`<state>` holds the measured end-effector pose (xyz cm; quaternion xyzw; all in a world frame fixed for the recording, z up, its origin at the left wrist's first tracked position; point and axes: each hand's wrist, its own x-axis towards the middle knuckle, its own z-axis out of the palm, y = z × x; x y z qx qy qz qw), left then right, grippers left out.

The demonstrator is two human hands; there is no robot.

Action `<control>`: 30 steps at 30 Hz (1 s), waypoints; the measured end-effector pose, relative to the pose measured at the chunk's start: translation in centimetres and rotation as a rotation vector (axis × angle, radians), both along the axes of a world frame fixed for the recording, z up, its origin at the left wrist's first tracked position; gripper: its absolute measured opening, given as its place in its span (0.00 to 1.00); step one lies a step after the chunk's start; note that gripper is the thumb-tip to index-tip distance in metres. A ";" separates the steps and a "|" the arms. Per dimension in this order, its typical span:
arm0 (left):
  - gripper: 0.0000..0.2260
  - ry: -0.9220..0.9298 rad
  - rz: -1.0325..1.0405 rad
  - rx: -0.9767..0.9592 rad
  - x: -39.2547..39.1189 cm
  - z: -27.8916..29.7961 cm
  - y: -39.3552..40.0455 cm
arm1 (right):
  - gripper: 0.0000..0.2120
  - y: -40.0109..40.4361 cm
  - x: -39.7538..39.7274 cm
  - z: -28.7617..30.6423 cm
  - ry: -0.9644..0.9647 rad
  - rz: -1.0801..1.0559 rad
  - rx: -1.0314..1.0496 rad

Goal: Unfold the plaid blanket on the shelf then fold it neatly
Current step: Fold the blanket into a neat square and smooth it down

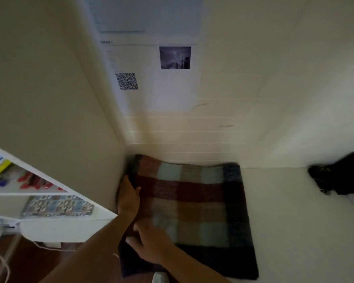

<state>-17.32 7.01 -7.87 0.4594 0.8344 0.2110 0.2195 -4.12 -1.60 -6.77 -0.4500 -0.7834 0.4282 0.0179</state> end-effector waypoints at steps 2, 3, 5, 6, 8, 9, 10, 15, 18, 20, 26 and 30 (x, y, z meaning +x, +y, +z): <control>0.34 0.189 -0.145 0.020 -0.3 -0.8 -0.2 | 0.21 1.3 1.9 -0.9 -0.061 -0.088 0.069; 0.34 0.294 -0.249 0.036 -0.3 -1.3 -0.3 | 0.20 2.2 3.2 -1.6 -0.117 -0.127 0.147; 0.31 0.456 -0.461 0.071 -0.1 -1.9 -0.6 | 0.21 4.1 6.3 -3.3 -0.279 -0.242 0.283; 0.29 0.516 -0.563 0.049 0.2 -2.3 -0.7 | 0.25 5.0 8.1 -3.9 -0.365 -0.321 0.300; 0.25 0.572 -0.720 -0.116 0.9 -2.7 -1.0 | 0.32 6.0 11.7 -4.8 -0.522 -0.438 0.235; 0.25 0.565 -0.770 -0.232 1.3 -3.2 -1.2 | 0.34 6.1 13.5 -5.2 -0.582 -0.452 0.168; 0.27 0.518 -0.813 -0.340 1.6 -3.7 -1.5 | 0.35 5.9 15.2 -6.1 -0.619 -0.444 0.095; 0.42 0.376 -0.906 -0.477 3.4 -5.1 -2.0 | 0.39 4.0 21.0 -7.9 -0.594 -0.462 -0.002; 0.49 0.423 -0.994 -0.508 5.4 -5.3 -1.4 | 0.39 3.7 23.9 -8.0 -0.594 -0.487 -0.002; 0.51 0.443 -1.030 -0.511 7.7 -5.2 -0.9 | 0.39 3.7 26.2 -8.0 -0.594 -0.510 -0.007; 0.53 0.460 -1.068 -0.453 16.9 -5.8 0.4 | 0.40 4.0 35.0 -8.0 -0.611 -0.559 -0.062; 0.52 0.452 -1.069 -0.421 23.1 -6.0 1.3 | 0.39 4.3 40.8 -8.1 -0.608 -0.579 -0.064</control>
